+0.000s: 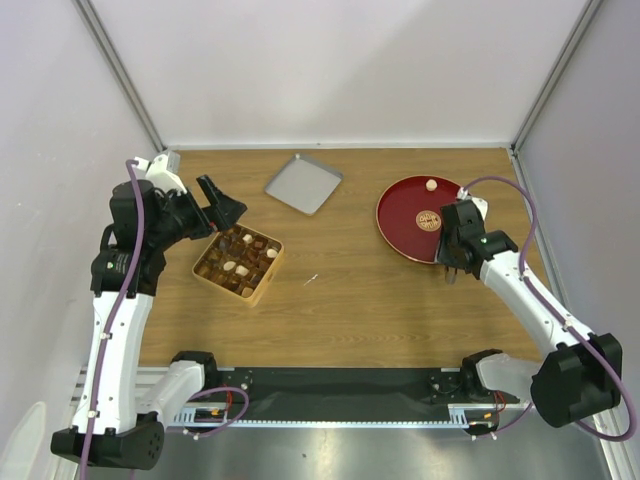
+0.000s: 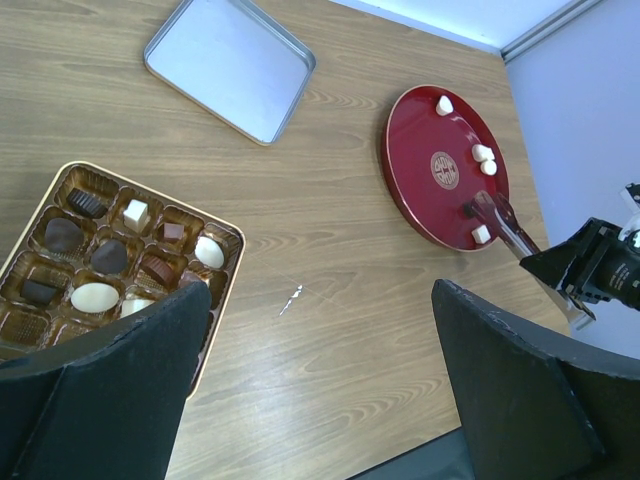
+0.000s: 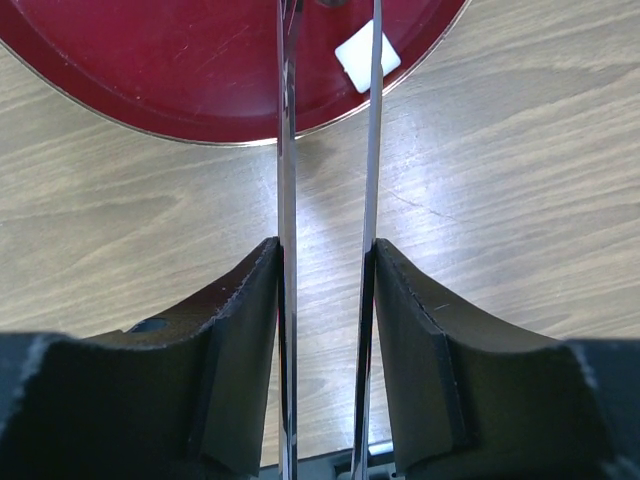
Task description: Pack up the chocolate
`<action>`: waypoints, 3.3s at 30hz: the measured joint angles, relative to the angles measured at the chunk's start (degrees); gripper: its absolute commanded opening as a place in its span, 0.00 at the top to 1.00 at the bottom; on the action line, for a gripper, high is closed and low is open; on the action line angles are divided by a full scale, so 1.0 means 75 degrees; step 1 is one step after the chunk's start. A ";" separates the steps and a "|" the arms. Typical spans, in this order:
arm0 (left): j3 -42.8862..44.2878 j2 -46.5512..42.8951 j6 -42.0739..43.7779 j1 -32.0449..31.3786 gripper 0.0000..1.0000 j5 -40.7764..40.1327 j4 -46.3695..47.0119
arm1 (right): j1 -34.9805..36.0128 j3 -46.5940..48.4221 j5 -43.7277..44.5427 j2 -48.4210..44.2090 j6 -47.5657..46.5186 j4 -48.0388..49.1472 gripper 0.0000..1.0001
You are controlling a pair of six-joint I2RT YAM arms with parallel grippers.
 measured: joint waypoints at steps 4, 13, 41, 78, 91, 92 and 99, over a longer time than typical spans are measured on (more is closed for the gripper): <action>0.0000 0.0006 -0.0003 0.0000 0.00 0.0000 0.0020 | -0.0093 -0.0035 -0.0079 0.0026 -0.0076 0.0044 0.54; 0.0000 0.0006 -0.0003 0.0000 0.00 -0.0003 0.0026 | -0.0140 -0.0219 -0.0286 0.0108 -0.0125 0.0262 0.53; 0.0050 0.0009 -0.0012 0.0000 0.00 -0.0108 0.0023 | 0.0076 -0.0353 -0.0892 -0.0143 -0.0332 0.0662 0.61; 0.1818 0.0192 -0.0009 0.0000 0.00 -0.1276 -0.0807 | 0.7274 0.3990 -0.1676 0.5182 0.0029 0.4214 0.61; 0.1818 0.0096 0.0003 0.0000 0.00 -0.1279 -0.0898 | 0.7274 0.4019 -0.1588 0.5479 0.0012 0.4217 0.54; 0.1818 0.0090 0.0003 0.0000 0.00 -0.1279 -0.0898 | 0.7274 0.4019 -0.1577 0.5479 0.0006 0.4217 0.54; 0.1818 0.0070 0.0009 0.0000 0.00 -0.1274 -0.0898 | 0.7169 0.4016 -0.1448 0.5319 -0.0122 0.4173 0.54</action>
